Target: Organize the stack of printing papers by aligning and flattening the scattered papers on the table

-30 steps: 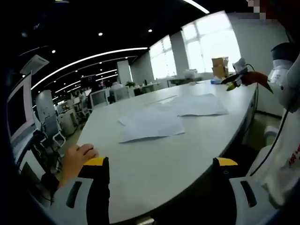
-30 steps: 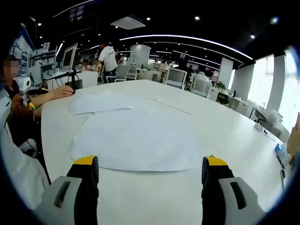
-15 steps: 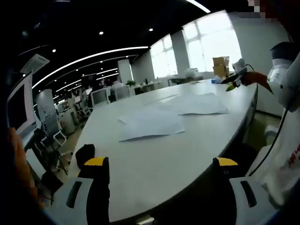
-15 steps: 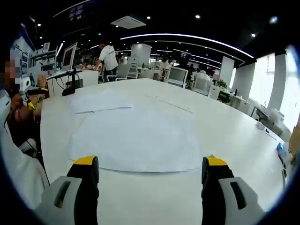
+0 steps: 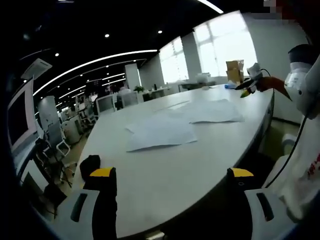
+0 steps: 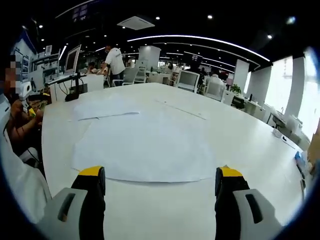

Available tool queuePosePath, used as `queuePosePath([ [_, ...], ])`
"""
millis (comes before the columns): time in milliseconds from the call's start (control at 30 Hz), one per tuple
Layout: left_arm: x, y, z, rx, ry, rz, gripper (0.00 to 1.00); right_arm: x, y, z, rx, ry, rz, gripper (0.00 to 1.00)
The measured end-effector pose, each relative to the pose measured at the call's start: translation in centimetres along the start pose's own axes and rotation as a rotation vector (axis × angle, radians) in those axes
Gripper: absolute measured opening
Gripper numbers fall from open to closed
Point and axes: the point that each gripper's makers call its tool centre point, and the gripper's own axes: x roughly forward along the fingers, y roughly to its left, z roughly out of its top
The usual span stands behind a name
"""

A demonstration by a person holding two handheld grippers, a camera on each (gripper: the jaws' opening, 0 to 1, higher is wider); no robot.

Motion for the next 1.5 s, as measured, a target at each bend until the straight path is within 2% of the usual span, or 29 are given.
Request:
queuePosePath([
  [1500,-1.1,0.4,-0.5,-0.019,-0.010,0.023,0.92,0.7,-0.3,0.4,-0.001,0.002,-0.003,0.85],
])
